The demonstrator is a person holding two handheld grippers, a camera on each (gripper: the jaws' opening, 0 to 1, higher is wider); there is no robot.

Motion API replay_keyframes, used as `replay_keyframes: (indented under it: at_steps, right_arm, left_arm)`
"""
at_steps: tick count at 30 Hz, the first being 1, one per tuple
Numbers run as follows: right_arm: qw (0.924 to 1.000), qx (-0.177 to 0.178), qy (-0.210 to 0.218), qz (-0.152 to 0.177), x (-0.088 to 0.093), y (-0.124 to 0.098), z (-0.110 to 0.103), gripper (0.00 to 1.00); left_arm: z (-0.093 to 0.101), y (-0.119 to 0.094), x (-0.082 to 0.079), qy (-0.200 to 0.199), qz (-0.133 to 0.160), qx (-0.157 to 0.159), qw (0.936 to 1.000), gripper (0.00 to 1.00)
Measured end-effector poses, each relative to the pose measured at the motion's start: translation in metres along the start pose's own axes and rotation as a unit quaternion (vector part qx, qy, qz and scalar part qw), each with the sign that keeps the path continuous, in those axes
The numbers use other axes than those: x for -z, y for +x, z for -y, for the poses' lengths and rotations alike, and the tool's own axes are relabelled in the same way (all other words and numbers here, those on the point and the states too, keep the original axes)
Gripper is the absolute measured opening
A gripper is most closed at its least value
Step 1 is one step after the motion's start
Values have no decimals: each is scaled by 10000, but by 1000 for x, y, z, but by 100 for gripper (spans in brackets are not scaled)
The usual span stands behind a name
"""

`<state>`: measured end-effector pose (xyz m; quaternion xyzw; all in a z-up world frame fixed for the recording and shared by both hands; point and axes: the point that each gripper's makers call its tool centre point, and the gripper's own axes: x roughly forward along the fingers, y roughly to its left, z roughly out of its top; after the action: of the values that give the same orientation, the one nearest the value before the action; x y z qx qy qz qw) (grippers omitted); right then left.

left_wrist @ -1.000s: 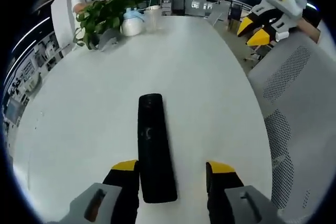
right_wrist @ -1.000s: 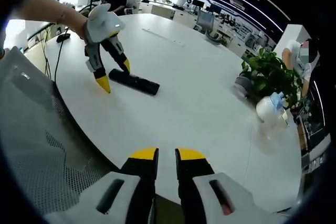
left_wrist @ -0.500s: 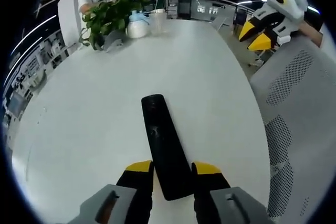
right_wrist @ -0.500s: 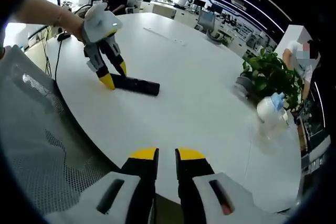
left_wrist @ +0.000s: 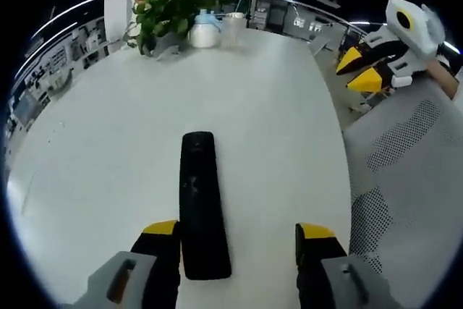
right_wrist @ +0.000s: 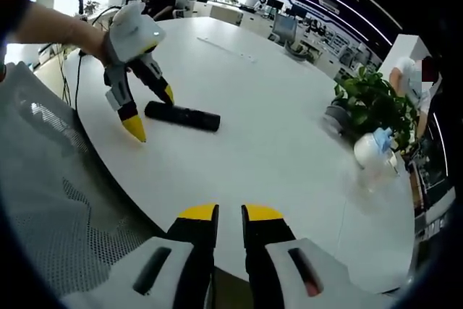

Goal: Press the specified remote control buttons in sequence, fully releasing each button before pressing the next.

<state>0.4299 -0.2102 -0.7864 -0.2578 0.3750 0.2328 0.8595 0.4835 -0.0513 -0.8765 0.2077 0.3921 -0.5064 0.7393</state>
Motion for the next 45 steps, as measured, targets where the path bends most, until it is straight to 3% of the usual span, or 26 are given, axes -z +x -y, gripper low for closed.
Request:
replay_keyframes:
  at_steps: [4, 5, 11, 15, 17, 18, 19, 21, 28, 33, 45]
  right_arm:
    - [10000, 2, -15, -9, 0, 0, 0, 12]
    - [10000, 8, -7, -9, 0, 0, 0, 12]
    - [10000, 8, -18, -22, 0, 0, 0, 12]
    - [10000, -9, -46, -37, 1, 0, -1, 12]
    - [10000, -10, -45, -44, 1, 1, -1, 12]
    - [10000, -9, -44, -44, 1, 1, -1, 12]
    - [10000, -8, -39, -44, 1, 1, 0, 12]
    - [10000, -2, -42, -58, 2, 1, 0, 12]
    - [10000, 2, -49, -77, 2, 1, 0, 12]
    - [9999, -7, -65, -101, 3, 2, -1, 12]
    - [9999, -15, -67, -131, 4, 2, -1, 12]
  left_arm:
    - [-5, 7, -2, 172, -14, -455, 9988, 73]
    - [-1, 8, -5, 115, 53, -354, 9993, 74]
    - [-7, 11, -10, -242, 116, -639, 9976, 74]
    - [-12, 12, -14, -544, 252, -904, 9941, 68]
    - [-17, 11, -17, -688, 421, -1052, 9912, 57]
    - [-19, 11, -19, -832, 516, -1140, 9886, 47]
    - [-26, 6, -19, -835, 486, -1245, 9875, 29]
    - [-27, 7, -19, -750, 477, -1271, 9879, 25]
    - [-25, 5, -19, -478, 497, -1140, 9911, 25]
    - [-19, 5, -18, -154, 449, -865, 9951, 24]
    - [-3, 8, -12, 148, 340, -518, 9980, 24]
